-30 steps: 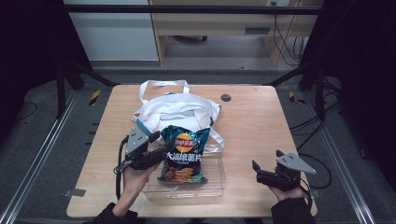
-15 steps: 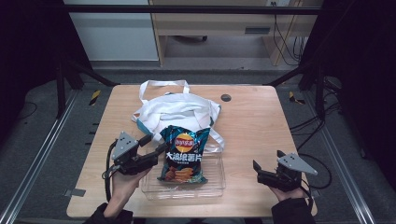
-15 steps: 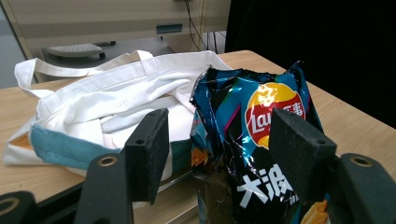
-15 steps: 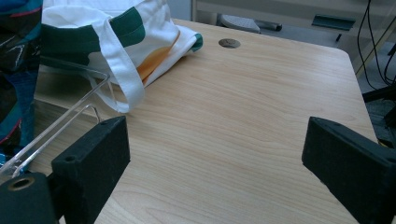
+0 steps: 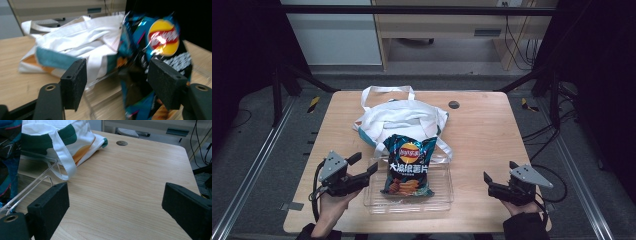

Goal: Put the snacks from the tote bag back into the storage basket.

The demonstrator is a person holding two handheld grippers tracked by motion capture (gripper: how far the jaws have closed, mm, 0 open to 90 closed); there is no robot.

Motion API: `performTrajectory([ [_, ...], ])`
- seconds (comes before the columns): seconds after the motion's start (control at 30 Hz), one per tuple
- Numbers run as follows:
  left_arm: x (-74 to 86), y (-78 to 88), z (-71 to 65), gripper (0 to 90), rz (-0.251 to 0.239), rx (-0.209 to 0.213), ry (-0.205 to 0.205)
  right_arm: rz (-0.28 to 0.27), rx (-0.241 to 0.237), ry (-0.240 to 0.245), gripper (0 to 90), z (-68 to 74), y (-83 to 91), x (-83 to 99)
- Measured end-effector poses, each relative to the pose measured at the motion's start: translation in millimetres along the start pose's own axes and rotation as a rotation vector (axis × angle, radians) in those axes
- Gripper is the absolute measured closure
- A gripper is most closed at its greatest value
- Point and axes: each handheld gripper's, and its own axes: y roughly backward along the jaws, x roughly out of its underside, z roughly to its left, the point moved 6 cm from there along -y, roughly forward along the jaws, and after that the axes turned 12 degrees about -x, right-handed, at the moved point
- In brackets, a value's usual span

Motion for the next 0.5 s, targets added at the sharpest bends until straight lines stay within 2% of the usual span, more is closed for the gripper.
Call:
performTrajectory([
  [0.2, 24.5, -1.1, 12.4, 31.1, 0.022, -0.046, -0.025, 0.004, 0.001, 0.003, 7.7, -0.3, -0.3, 0.3],
  [0.33, 35.2, -3.8, 22.5, 31.1, 0.032, -0.081, -0.021, 0.005, 0.001, 0.000, 7.7, -0.3, -0.4, 0.6],
  [0.5, 42.8, -8.9, 42.8, 31.1, 0.042, -0.138, -0.009, 0.008, 0.003, 0.002, 7.7, -0.6, -1.1, 1.1],
])
